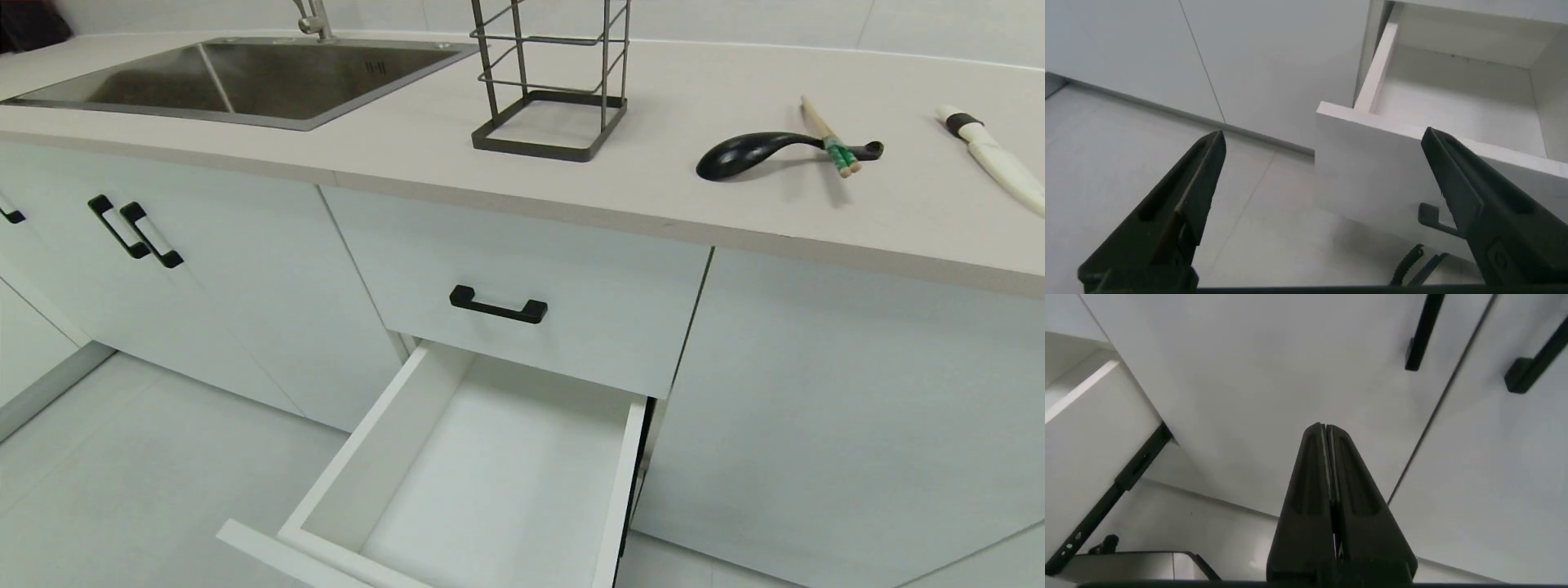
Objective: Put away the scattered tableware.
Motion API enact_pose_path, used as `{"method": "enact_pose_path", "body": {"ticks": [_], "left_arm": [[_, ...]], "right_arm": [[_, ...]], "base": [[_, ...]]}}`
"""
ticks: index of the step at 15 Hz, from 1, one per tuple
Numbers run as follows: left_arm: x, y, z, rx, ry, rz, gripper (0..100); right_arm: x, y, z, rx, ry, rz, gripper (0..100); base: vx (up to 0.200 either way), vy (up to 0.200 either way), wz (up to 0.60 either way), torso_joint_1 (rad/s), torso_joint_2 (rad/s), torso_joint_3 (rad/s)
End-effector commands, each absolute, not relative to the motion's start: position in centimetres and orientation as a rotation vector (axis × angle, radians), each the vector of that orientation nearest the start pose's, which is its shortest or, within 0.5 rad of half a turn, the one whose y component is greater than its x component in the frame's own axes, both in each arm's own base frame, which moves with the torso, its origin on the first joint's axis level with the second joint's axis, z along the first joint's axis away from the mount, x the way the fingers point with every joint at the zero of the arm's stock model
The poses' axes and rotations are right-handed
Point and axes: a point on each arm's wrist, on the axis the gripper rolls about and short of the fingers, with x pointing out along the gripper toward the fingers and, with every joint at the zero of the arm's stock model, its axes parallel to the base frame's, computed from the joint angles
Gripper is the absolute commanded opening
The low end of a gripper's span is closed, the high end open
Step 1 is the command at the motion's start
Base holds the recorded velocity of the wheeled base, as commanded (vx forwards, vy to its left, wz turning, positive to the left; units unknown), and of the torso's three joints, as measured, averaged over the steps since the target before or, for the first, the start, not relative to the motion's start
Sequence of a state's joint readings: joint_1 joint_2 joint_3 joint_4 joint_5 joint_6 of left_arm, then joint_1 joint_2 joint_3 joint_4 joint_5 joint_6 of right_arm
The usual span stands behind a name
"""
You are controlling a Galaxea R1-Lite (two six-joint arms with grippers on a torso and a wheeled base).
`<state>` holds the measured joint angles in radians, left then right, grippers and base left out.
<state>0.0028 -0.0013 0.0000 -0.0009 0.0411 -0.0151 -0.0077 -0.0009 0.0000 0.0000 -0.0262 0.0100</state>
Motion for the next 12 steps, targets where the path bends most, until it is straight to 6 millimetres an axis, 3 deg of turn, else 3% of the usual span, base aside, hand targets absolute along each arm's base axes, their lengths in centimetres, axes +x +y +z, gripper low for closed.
{"method": "enact_pose_path", "body": {"ticks": [1, 9, 12], "left_arm": [[-2.28, 0.09, 7.56, -0.015, -0.002, 0.044, 100], [-2.28, 0.09, 7.58, -0.025, -0.004, 0.044, 100], [-2.28, 0.09, 7.58, -0.028, -0.004, 0.044, 100]], "right_arm": [[-2.28, -0.04, 7.55, 0.009, 0.0, -0.034, 0], [-2.28, -0.04, 7.55, 0.008, 0.0, -0.034, 0], [-2.28, -0.04, 7.55, 0.008, 0.0, -0.032, 0]], "base": [[0.0, 0.0, 0.0, 0.256, -0.19, -0.193], [0.0, 0.0, 0.0, 0.228, -0.56, -0.216], [0.0, 0.0, 0.0, 0.089, -0.49, -0.22]]}}
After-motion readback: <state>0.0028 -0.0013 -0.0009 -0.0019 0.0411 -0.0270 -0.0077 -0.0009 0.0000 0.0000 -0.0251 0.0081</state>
